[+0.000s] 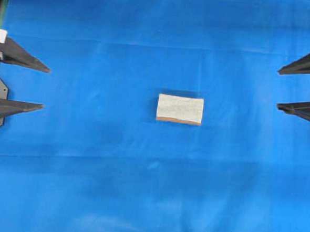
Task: Hand over the sponge with the left arm and wipe it with the right arm.
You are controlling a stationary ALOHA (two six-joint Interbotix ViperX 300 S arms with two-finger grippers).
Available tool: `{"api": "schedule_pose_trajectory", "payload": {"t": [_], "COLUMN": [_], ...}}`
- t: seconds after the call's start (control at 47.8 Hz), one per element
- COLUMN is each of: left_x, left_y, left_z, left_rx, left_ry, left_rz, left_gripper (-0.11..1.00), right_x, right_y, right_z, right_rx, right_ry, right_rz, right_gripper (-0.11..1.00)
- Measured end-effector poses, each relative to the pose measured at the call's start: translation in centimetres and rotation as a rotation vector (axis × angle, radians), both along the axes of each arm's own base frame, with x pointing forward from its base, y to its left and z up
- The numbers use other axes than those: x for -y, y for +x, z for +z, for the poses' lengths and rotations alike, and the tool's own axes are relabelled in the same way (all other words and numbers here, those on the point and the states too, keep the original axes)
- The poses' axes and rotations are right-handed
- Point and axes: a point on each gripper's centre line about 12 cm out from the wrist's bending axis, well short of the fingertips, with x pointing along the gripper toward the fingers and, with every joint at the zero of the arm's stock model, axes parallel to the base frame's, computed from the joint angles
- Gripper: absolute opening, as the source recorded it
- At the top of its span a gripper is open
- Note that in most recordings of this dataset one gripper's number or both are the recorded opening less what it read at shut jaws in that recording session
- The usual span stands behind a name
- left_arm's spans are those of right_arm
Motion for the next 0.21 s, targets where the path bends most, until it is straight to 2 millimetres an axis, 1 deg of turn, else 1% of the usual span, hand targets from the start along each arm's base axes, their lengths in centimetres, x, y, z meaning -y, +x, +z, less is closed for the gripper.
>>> {"api": "schedule_pose_trajectory", "payload": {"t": [0.105, 0.209], "left_x": [0.0, 0.0], "left_y": [-1.1, -2.1], "left_z": [-0.7, -1.3], "left_rx": [0.003, 0.006], "left_ry": [0.001, -0.005], "left_rz": [-0.001, -0.001], "left_gripper": [0.92, 0.92], "right_x": [0.0, 0.3], "right_y": [-0.9, -1.3], "right_z": [-1.4, -2.9], "right_rx": [-0.02, -0.053], "right_ry": [0.0, 0.005], "right_rz": [-0.003, -0.021], "right_gripper": [0.76, 0.76]}}
